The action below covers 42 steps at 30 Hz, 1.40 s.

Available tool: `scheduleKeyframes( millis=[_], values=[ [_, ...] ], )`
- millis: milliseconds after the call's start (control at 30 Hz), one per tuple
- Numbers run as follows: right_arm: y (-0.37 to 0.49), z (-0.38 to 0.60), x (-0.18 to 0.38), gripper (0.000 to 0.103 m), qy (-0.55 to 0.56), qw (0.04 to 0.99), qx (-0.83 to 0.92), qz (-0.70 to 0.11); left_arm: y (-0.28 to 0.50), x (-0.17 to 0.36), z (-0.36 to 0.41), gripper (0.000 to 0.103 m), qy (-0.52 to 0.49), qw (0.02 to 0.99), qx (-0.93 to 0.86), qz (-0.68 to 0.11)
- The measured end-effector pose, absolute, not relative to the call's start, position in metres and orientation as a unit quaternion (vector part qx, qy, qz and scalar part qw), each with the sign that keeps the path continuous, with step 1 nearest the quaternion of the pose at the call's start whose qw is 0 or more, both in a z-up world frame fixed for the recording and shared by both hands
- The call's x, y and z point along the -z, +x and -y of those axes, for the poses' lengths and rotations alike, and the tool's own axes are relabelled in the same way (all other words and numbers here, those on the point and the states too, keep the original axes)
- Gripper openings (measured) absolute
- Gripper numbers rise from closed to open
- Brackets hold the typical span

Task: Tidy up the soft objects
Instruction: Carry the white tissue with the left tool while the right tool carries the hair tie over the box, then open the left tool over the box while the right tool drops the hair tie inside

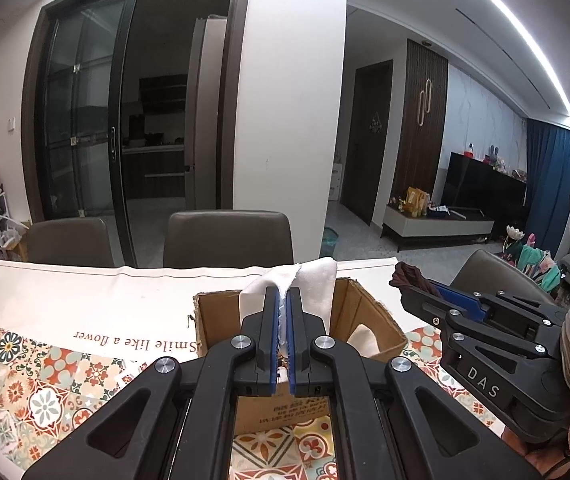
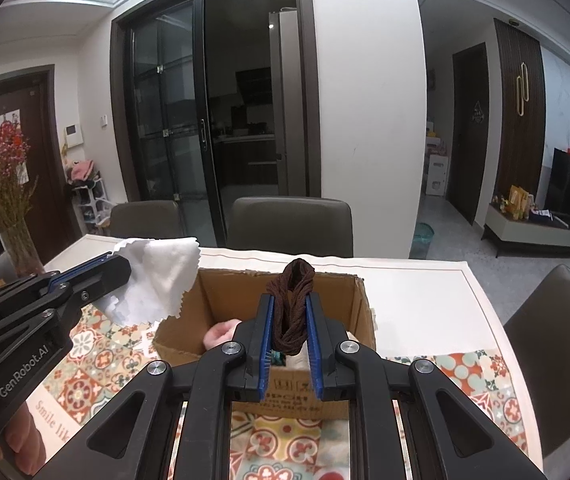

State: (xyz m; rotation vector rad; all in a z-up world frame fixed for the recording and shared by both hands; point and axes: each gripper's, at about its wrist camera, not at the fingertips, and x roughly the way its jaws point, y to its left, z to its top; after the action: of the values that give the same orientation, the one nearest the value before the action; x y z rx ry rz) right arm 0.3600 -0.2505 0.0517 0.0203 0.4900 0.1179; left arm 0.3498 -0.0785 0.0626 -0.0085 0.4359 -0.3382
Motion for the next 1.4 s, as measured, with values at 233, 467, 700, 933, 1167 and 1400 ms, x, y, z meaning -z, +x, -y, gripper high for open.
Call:
scheduleKeyframes(
  millis=[233, 467, 700, 933, 1167, 1400],
  values=[
    [0.390, 0.253, -0.042, 0.017, 0.007, 0.963, -0.062, -0.261, 0.380, -0.054, 0.086, 0.005, 0.003, 0.958, 0.163, -0.235],
    [0.417, 0.252, -0.031, 0.017, 0.012, 0.956, -0.064, -0.285, 0.407, -0.044, 0.093, 0.005, 0.011, 0.952, 0.165, -0.258],
    [0.432, 0.251, -0.017, 0.017, 0.004, 0.950, -0.063, -0.306, 0.426, -0.034, 0.097, 0.006, 0.017, 0.945, 0.166, -0.280],
    [0.444, 0.248, -0.005, 0.017, -0.012, 0.942, -0.064, -0.328, 0.442, -0.022, 0.103, 0.009, 0.025, 0.937, 0.168, -0.306],
    [0.450, 0.250, 0.003, 0.040, -0.012, 0.936, -0.067, -0.346, 0.443, -0.010, 0.103, 0.018, 0.030, 0.934, 0.159, -0.318],
    [0.449, 0.251, 0.002, 0.053, -0.004, 0.934, -0.077, -0.349, 0.438, -0.011, 0.099, 0.036, 0.029, 0.936, 0.145, -0.320]
  ],
)
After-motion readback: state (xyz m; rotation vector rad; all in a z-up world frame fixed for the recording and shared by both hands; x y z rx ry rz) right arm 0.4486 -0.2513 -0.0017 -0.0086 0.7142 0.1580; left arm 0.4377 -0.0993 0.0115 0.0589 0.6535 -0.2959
